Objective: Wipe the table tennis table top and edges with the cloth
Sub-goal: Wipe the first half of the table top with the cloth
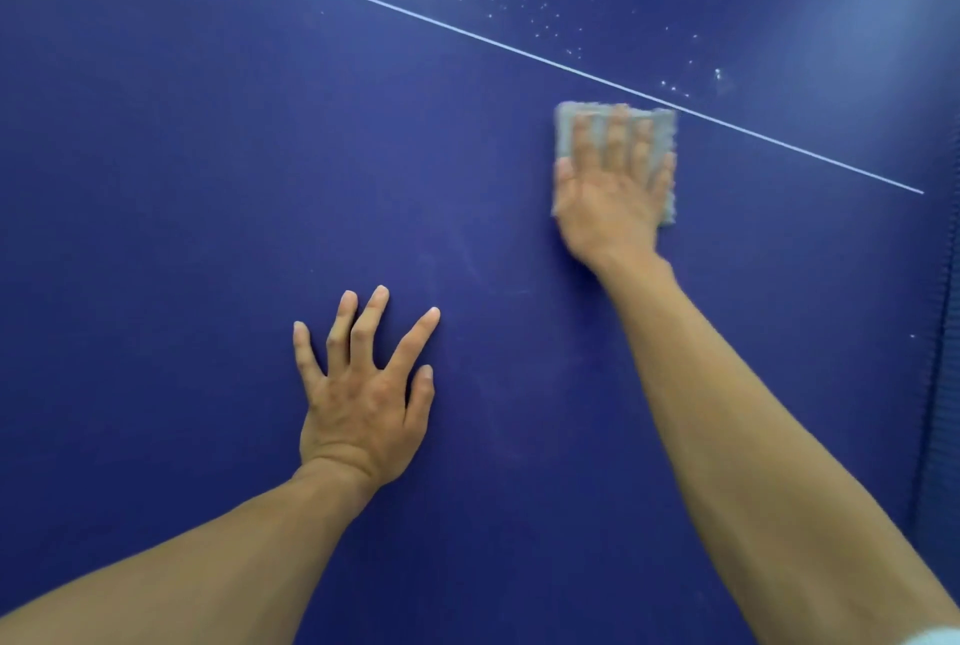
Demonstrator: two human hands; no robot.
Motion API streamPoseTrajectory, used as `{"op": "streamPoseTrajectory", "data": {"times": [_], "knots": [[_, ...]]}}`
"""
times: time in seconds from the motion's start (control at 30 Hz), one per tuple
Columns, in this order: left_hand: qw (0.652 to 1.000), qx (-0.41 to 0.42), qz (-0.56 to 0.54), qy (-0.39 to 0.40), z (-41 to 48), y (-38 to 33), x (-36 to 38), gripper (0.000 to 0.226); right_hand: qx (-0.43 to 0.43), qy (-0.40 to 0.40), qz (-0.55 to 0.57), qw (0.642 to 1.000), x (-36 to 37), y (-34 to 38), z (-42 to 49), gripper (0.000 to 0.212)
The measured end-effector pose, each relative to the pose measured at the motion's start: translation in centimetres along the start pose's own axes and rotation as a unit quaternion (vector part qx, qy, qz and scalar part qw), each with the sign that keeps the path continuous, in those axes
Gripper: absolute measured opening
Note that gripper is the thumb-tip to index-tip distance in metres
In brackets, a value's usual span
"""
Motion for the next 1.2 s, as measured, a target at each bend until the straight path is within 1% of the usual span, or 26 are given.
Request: {"op": "streamPoseTrajectory", "data": {"times": [0.03, 0.07, 0.13, 0.17, 0.2, 0.23, 0.27, 0.33, 0.37, 0.43, 0.47, 0.53, 0.57, 0.63, 0.67, 0.7, 0.77, 0.8, 0.83, 0.87, 0.9, 0.97, 1.03, 1.1, 1.13, 1.2], "knots": [[1.000, -0.003, 0.001, -0.001, 0.0, 0.1, 0.0, 0.059, -0.090, 0.005, -0.045, 0.995, 1.1, 3.9, -0.9, 0.058], [1.000, -0.005, 0.001, -0.003, 0.0, 0.1, -0.1, 0.060, -0.188, 0.016, -0.093, 0.978, 2.4, 7.4, -2.7, 0.058], [1.000, -0.005, 0.001, -0.007, 0.0, 0.1, -0.1, 0.061, -0.351, 0.044, -0.157, 0.922, 5.6, 10.8, -7.8, 0.056], [1.000, -0.005, 0.001, -0.009, 0.0, 0.1, -0.1, 0.061, -0.396, 0.053, -0.173, 0.900, 6.5, 10.5, -9.8, 0.055], [1.000, -0.004, -0.002, -0.009, 0.0, 0.1, -0.1, 0.061, -0.410, 0.057, -0.183, 0.892, 6.6, 9.1, -10.6, 0.055], [1.000, -0.004, -0.006, -0.008, 0.0, 0.0, -0.1, 0.060, -0.393, 0.050, -0.179, 0.901, 6.0, 7.2, -10.3, 0.055], [1.000, -0.004, -0.008, -0.007, 0.1, 0.0, 0.0, 0.060, -0.347, 0.028, -0.164, 0.923, 4.9, 4.7, -8.8, 0.055], [1.000, -0.005, -0.004, -0.001, 0.2, 0.1, 0.2, 0.060, -0.188, 0.005, -0.107, 0.976, 2.1, -1.3, -4.9, 0.057], [1.000, -0.004, 0.000, 0.002, 0.2, 0.1, 0.3, 0.060, -0.104, 0.010, -0.070, 0.992, 1.0, -4.1, -3.5, 0.057], [1.000, -0.001, 0.005, 0.003, 0.2, 0.1, 0.5, 0.061, 0.006, 0.007, -0.013, 1.000, 0.2, -6.6, -2.6, 0.058], [1.000, -0.001, 0.004, 0.003, 0.2, 0.1, 0.6, 0.061, 0.031, 0.000, -0.001, 1.000, 0.2, -6.1, -2.7, 0.059], [1.000, -0.002, -0.003, 0.000, 0.1, 0.2, 0.6, 0.061, 0.018, -0.012, -0.003, 1.000, 1.1, -2.4, -3.7, 0.059], [1.000, -0.004, -0.008, -0.001, 0.1, 0.3, 0.6, 0.061, -0.026, -0.010, -0.026, 0.999, 2.0, 0.4, -4.6, 0.059], [0.999, -0.005, -0.035, -0.015, -0.1, 0.3, 0.3, 0.062, -0.164, 0.001, -0.093, 0.982, 4.7, 6.7, -8.1, 0.058], [0.997, -0.001, -0.076, -0.033, -0.3, 0.3, -0.2, 0.061, -0.239, 0.013, -0.119, 0.963, 6.4, 9.5, -10.7, 0.058], [0.987, 0.008, -0.151, -0.060, -0.7, 0.6, -0.9, 0.057, -0.302, 0.028, -0.134, 0.944, 8.0, 11.6, -13.3, 0.059], [0.938, 0.035, -0.313, -0.142, -2.0, 1.8, -2.6, 0.046, -0.372, 0.054, -0.145, 0.915, 9.9, 12.7, -16.7, 0.060], [0.922, 0.044, -0.344, -0.173, -3.1, 2.7, -3.1, 0.042, -0.379, 0.056, -0.151, 0.911, 10.1, 12.2, -17.2, 0.058], [0.922, 0.043, -0.338, -0.182, -4.2, 3.4, -3.0, 0.042, -0.364, 0.048, -0.159, 0.916, 9.8, 11.1, -16.7, 0.057], [0.933, 0.037, -0.308, -0.183, -5.7, 4.3, -2.7, 0.042, -0.322, 0.035, -0.161, 0.932, 9.1, 9.5, -15.6, 0.057], [0.947, 0.022, -0.267, -0.178, -7.5, 5.4, -2.0, 0.043, -0.256, 0.020, -0.147, 0.955, 8.1, 7.7, -14.1, 0.057], [0.967, -0.024, -0.191, -0.165, -12.3, 8.8, 0.0, 0.045, -0.119, 0.016, -0.067, 0.990, 6.5, 4.4, -11.9, 0.057], [0.976, -0.079, -0.133, -0.150, -17.7, 13.1, 1.9, 0.046, -0.052, 0.025, -0.004, 0.998, 6.2, 4.3, -11.6, 0.057], [0.978, -0.138, -0.099, -0.123, -21.9, 17.0, 3.9, 0.048, -0.058, 0.027, -0.002, 0.998, 7.0, 7.6, -13.3, 0.058], [0.977, -0.162, -0.093, -0.108, -23.1, 18.4, 4.8, 0.051, -0.099, 0.028, -0.019, 0.995, 7.9, 10.1, -14.8, 0.058], [0.976, -0.179, -0.091, -0.087, -24.0, 19.6, 6.0, 0.053, -0.233, 0.031, -0.082, 0.969, 11.1, 15.3, -20.0, 0.057]]}}
Point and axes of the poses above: each hand's wrist, its own z-axis towards the middle knuckle, its own x-axis out of the palm, y = z × x, the point moved 9 cm from there along z, towards the middle knuckle, and after that the axes turned 11 degrees about y, right-handed, at the moved point
